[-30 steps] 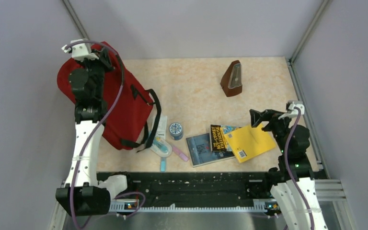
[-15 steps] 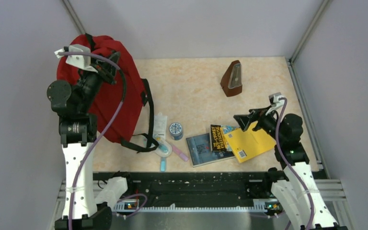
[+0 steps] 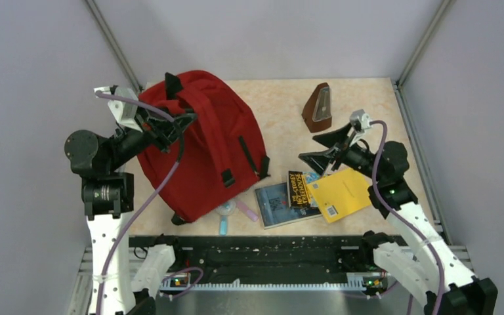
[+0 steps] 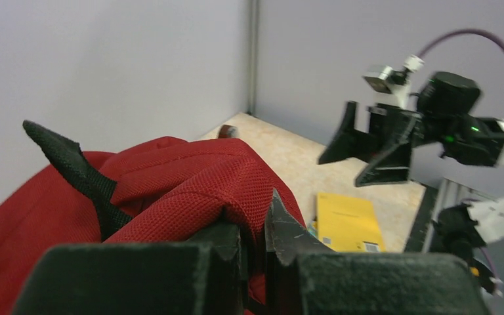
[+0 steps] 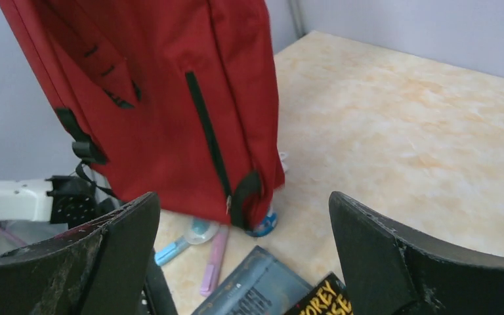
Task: Pack the student bag
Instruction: Pick up the student bag at the corner of the board, then place the student bag at the center of the board.
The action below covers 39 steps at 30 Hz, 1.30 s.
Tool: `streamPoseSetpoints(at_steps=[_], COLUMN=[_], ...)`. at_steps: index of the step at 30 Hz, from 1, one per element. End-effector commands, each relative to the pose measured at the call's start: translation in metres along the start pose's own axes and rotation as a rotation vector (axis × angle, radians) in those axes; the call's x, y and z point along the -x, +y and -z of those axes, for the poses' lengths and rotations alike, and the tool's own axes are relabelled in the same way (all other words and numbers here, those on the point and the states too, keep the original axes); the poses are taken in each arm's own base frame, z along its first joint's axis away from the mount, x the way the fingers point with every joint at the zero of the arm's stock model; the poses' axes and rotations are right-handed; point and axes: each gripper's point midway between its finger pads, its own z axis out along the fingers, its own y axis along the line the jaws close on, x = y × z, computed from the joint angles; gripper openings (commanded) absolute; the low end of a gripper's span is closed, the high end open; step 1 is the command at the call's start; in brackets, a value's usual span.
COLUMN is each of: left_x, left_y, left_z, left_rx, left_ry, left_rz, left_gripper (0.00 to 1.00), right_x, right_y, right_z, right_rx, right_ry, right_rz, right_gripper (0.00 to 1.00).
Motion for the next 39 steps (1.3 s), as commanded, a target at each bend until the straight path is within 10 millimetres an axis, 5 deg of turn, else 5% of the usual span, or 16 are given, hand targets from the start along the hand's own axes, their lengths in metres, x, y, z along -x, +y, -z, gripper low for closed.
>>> streamPoseSetpoints(at_steps=[1, 12, 18, 27, 29, 31, 34, 35, 39], left_x=[0.027, 0.019, 0.012, -0.006, -0.008, -0.014, -0.023, -0.027, -0.037], left_y=[-0.058, -0.098, -0.104, -0.098, -0.098, -0.098, -0.098, -0.097, -0.087], left_z=[0.016, 0.035, 0.039, 0.039, 0.04, 0.041, 0.045, 0.046, 0.051], left_rx=[-0.186, -0.306, -0.326, -0.321, -0.324, -0.312, -0.292, -0.273, -0.168], left_ry=[-0.055, -0.019, 0.01, 0.055, 0.06, 0.077, 0.096, 0.103, 0.115], left_rz=[-0.156, -0.147, -0.121, -0.051, -0.047, -0.022, -0.012, -0.004, -0.025], left_gripper=[0.0, 0.0, 0.0, 0.0, 0.0, 0.0, 0.0, 0.02, 0.69], right_x=[0.035, 0.047, 0.033, 0.016, 0.018, 0.024, 0.045, 0.056, 0.107], right_y=[0.035, 0.081, 0.109, 0.133, 0.14, 0.145, 0.136, 0.129, 0.114], right_z=[-0.03, -0.096, -0.134, -0.161, -0.161, -0.16, -0.165, -0.166, -0.147], right_rx=[0.127, 0.34, 0.497, 0.664, 0.708, 0.723, 0.607, 0.533, 0.322], right_ry=[-0.034, 0.022, 0.082, 0.095, 0.094, 0.077, 0.014, -0.02, -0.17], right_rz=[0.127, 0.291, 0.374, 0.412, 0.398, 0.396, 0.421, 0.431, 0.494], right_gripper=[0.97, 0.98, 0.99, 0.98, 0.86, 0.59, 0.04, 0.0, 0.0])
